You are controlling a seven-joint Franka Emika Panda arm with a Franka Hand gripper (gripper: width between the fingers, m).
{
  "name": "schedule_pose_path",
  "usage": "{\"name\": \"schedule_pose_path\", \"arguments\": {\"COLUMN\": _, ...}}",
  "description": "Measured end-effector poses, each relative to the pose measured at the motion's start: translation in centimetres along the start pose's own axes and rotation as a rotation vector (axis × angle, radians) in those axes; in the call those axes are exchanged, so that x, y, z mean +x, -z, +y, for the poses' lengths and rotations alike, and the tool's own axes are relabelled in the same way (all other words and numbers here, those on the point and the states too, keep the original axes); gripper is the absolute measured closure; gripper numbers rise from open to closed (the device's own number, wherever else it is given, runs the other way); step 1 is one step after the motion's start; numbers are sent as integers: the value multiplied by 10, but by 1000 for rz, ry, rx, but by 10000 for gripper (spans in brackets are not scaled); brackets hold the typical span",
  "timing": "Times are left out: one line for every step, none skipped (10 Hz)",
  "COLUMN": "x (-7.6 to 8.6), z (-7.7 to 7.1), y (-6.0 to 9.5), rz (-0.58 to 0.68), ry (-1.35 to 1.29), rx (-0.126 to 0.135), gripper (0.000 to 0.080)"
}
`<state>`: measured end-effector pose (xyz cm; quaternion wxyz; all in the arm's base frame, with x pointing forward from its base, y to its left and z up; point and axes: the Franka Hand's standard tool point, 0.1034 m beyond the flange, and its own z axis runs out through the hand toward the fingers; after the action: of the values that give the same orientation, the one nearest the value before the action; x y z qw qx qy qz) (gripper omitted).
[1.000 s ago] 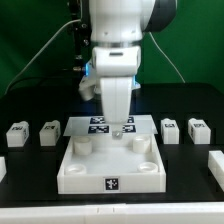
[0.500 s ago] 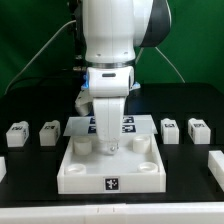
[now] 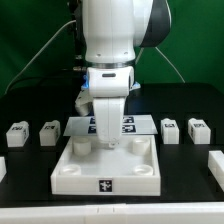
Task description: Assemble one leg
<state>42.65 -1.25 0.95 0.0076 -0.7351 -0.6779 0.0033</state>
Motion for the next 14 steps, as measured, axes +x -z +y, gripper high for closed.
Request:
{"name": "schedule_pose_path", "arguments": {"x": 0, "z": 0, "y": 0, "rz": 0, "ry": 0, "rx": 0, "gripper": 742}}
{"name": "schedule_pose_path", "arguments": {"x": 0, "z": 0, "y": 0, "rz": 0, "ry": 0, "rx": 0, "gripper": 742}}
{"name": "schedule_pose_path", "arguments": {"x": 0, "z": 0, "y": 0, "rz": 0, "ry": 0, "rx": 0, "gripper": 742}}
{"name": "schedule_pose_path", "arguments": {"x": 0, "z": 0, "y": 0, "rz": 0, "ry": 0, "rx": 0, "gripper": 742}}
{"name": "schedule_pose_path", "arguments": {"x": 0, "z": 0, "y": 0, "rz": 0, "ry": 0, "rx": 0, "gripper": 742}}
{"name": "schedule_pose_path", "arguments": {"x": 0, "z": 0, "y": 0, "rz": 0, "ry": 0, "rx": 0, "gripper": 742}}
{"name": "schedule_pose_path", "arguments": {"x": 0, "z": 0, "y": 0, "rz": 0, "ry": 0, "rx": 0, "gripper": 741}}
{"name": "schedule_pose_path", "arguments": {"x": 0, "z": 0, "y": 0, "rz": 0, "ry": 0, "rx": 0, "gripper": 741}}
{"name": "schedule_pose_path", "arguments": {"x": 1, "z": 0, "y": 0, "rz": 0, "ry": 2, "rx": 0, "gripper": 741}}
{"name": "schedule_pose_path", "arguments": {"x": 7, "z": 6, "y": 1, "rz": 3, "ry": 14, "rx": -7, "gripper": 741}}
{"name": "schedule_pose_path", "arguments": {"x": 18, "z": 16, "y": 1, "rz": 8, "ry": 29, "rx": -13, "gripper": 741}}
{"name": "schedule_pose_path", "arguments": {"x": 30, "z": 27, "y": 2, "rz": 13, "ry": 43, "rx": -17, "gripper": 741}}
{"name": "schedule_pose_path", "arguments": {"x": 41, "z": 36, "y": 3, "rz": 20, "ry": 59, "rx": -27, "gripper": 741}}
{"name": "schedule_pose_path", "arguments": {"x": 53, "z": 42, "y": 3, "rz": 28, "ry": 60, "rx": -35, "gripper": 741}}
